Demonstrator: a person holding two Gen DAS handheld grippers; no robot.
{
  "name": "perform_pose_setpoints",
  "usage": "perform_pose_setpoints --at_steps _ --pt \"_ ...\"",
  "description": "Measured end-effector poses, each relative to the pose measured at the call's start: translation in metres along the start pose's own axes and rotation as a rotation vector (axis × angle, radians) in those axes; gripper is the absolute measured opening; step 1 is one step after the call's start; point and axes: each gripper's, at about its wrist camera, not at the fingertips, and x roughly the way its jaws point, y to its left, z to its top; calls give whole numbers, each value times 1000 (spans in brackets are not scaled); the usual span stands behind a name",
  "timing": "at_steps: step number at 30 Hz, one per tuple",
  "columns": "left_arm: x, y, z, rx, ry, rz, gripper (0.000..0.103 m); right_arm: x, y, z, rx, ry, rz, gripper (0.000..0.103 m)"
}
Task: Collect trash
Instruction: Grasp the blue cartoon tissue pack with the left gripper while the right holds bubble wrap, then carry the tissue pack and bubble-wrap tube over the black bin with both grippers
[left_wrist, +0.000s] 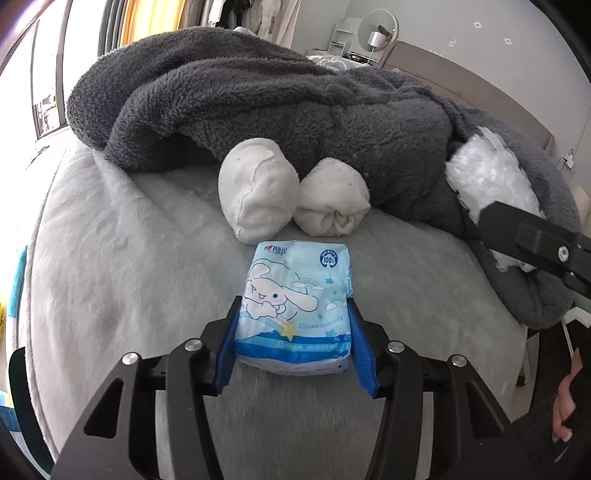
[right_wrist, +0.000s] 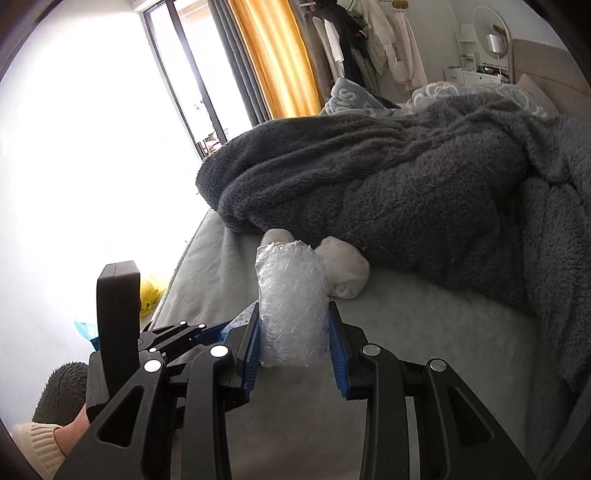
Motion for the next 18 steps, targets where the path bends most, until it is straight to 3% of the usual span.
perform_pose_setpoints --at_steps 11,18 --pt "-45 16 -19 58 -57 60 56 -17 38 -8 -10 -21 -29 33" --pt "-62 41 -12 19 -88 104 56 -12 70 -8 -51 -11 -18 33"
